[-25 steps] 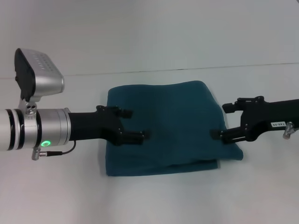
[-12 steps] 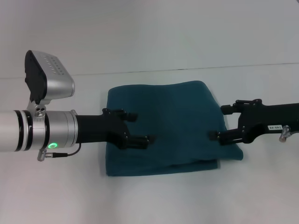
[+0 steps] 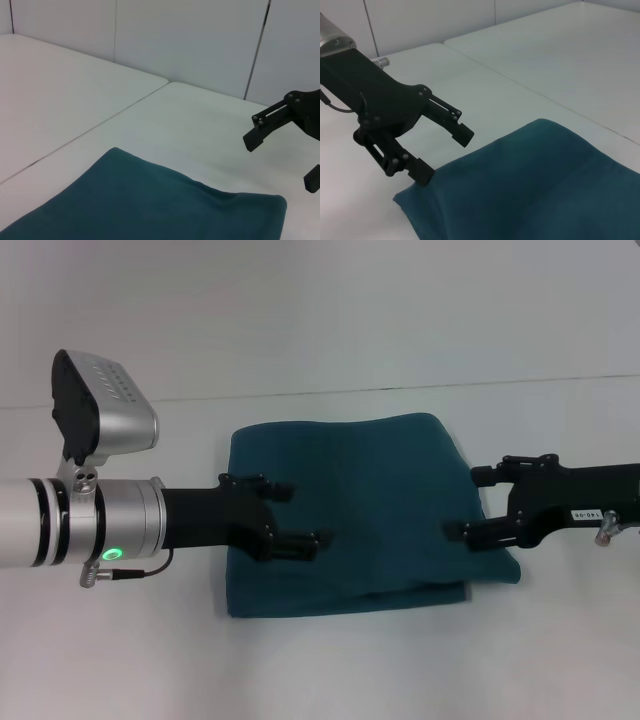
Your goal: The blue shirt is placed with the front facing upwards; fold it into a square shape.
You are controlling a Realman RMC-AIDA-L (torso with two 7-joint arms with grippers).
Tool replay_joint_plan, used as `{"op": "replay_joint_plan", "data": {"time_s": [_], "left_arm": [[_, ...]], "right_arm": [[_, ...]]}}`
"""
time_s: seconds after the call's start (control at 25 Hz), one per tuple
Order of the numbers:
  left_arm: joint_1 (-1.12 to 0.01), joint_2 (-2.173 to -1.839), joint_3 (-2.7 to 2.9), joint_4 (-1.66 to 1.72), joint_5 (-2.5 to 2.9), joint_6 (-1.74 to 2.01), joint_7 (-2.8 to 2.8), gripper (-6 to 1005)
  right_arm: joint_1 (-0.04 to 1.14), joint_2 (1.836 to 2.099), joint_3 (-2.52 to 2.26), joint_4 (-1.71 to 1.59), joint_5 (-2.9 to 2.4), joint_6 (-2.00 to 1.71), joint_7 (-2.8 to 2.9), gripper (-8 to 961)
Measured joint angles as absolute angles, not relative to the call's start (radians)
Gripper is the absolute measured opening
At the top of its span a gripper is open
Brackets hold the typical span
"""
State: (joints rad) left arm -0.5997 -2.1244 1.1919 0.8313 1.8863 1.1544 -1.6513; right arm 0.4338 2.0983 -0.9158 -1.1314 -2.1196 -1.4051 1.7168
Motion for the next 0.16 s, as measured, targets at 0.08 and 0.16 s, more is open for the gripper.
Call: {"op": "replay_joint_plan", "data": {"time_s": [0.08, 0.16], "left_arm": [[-0.599, -2.125, 1.192, 0.831, 1.887, 1.155, -1.651, 878], [-0.596, -2.127, 1.192, 0.832, 1.887, 1.154, -1.650, 878]], "right_arm": [[0.432, 2.099, -0.916, -1.131, -2.120, -1.405, 1.717, 950], [0.430, 2.099, -0.916, -1.131, -2.116, -1.405, 1.716, 950]]}}
